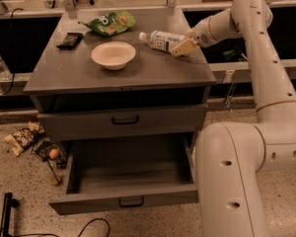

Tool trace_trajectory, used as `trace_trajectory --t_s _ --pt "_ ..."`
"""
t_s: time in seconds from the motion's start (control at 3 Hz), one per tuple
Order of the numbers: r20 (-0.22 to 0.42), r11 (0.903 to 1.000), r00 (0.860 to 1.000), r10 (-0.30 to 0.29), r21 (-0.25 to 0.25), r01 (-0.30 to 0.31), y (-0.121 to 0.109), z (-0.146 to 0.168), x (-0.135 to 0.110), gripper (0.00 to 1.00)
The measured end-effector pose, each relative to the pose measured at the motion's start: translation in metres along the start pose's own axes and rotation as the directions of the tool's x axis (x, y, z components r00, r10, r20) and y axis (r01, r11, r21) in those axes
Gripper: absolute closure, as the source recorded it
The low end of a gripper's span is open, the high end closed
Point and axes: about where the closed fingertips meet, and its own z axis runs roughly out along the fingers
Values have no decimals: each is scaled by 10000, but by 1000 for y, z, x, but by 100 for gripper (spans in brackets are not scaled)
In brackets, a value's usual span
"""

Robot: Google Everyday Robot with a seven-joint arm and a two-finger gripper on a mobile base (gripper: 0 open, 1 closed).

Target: Place blue plastic bottle into middle drawer

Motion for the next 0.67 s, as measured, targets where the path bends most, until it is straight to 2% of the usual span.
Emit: trace_trajectory --t_s 0.33,0.67 --pt "-186 9980 9995 -251 -583 239 17 -2 -3 67" --pt "-399 9918 9979 -503 -1195 453 38 -29 -15 88"
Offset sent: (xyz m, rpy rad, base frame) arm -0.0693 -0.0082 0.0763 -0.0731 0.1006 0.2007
